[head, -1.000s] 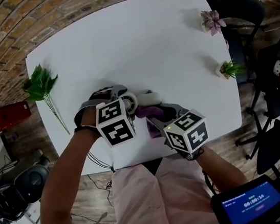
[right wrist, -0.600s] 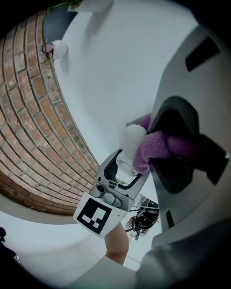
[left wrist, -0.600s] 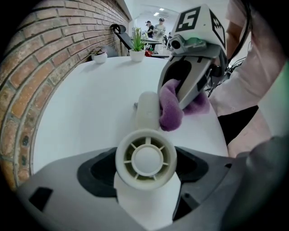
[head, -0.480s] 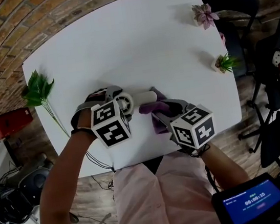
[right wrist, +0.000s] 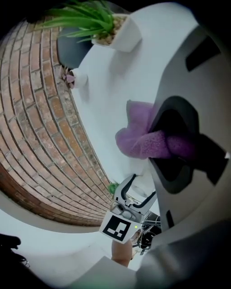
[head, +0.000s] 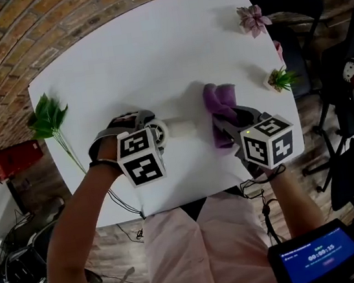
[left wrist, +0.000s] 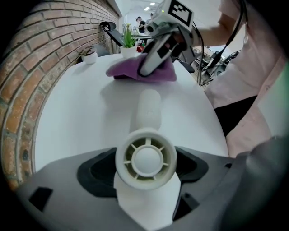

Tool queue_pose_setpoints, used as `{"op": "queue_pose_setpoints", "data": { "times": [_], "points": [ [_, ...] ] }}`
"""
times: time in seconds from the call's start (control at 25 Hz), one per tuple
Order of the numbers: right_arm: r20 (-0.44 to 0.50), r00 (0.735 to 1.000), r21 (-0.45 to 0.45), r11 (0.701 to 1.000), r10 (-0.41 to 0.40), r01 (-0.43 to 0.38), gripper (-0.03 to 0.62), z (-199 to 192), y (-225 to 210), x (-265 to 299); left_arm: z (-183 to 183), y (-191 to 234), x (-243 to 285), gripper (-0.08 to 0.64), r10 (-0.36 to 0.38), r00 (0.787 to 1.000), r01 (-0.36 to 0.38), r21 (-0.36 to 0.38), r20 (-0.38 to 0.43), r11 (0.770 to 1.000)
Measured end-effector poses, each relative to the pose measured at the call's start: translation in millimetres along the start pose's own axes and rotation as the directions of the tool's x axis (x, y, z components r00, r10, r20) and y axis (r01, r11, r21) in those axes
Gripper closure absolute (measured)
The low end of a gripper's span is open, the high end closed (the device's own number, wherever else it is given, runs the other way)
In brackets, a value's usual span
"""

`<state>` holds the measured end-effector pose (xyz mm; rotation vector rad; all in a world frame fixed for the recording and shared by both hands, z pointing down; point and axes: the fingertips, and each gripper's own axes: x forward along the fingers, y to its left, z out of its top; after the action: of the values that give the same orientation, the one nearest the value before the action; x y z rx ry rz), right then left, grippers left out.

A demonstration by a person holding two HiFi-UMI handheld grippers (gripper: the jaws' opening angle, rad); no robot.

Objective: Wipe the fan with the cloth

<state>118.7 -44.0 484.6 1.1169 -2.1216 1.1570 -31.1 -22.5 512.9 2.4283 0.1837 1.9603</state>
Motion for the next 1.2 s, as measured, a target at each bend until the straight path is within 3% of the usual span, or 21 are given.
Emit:
{"op": "queue_pose_setpoints", "data": {
  "times": [0.16,0.28,0.44,0.56,0.72,0.92,1.0,1.08,1.2],
  "points": [
    [-0.022,1.000,-0.164,0.986,0.002,-0.006,0.477,14.9,-0.5,-2.2,4.2,-2.4,2.3,0.181,-0.025,0.999,0.029,0.147,-0.032,0.989],
    [-0.117,0.992,-0.379,0.922,0.037,-0.079,0.476,13.6,18.8,3.9,9.2,-6.7,1.9,0.181,-0.043,0.995,0.067,0.283,-0.090,0.957],
    [-0.300,0.951,-0.593,0.764,0.082,-0.253,0.476,-10.5,51.8,22.5,6.9,-7.0,3.6,0.181,-0.038,0.984,0.114,0.444,-0.175,0.889],
    [-0.398,0.912,-0.682,0.634,0.097,-0.365,0.476,-24.5,71.5,32.5,6.1,-7.4,3.3,0.181,-0.030,0.979,0.129,0.504,-0.199,0.854],
    [-0.461,0.878,-0.731,0.505,0.131,-0.459,0.476,-22.1,85.6,39.5,5.9,-8.8,1.3,0.181,-0.022,0.976,0.136,0.532,-0.216,0.836],
    [-0.541,0.830,-0.799,0.225,0.132,-0.557,0.476,-24.7,95.7,44.3,6.0,-8.9,2.2,0.181,-0.018,0.972,0.145,0.542,-0.234,0.827],
    [-0.575,0.810,-0.799,0.137,0.113,-0.586,0.477,-27.1,97.3,42.8,6.2,-8.7,1.8,0.180,-0.016,0.971,0.145,0.539,-0.237,0.830],
    [-0.603,0.791,-0.788,0.080,0.103,-0.611,0.479,-31.0,98.2,38.7,6.0,-8.9,0.2,0.179,-0.016,0.972,0.143,0.535,-0.234,0.832],
    [-0.634,0.766,-0.767,0.040,0.105,-0.641,0.482,-39.9,96.7,30.3,5.4,-9.3,-0.3,0.179,-0.019,0.972,0.144,0.534,-0.233,0.833]
  ]
}}
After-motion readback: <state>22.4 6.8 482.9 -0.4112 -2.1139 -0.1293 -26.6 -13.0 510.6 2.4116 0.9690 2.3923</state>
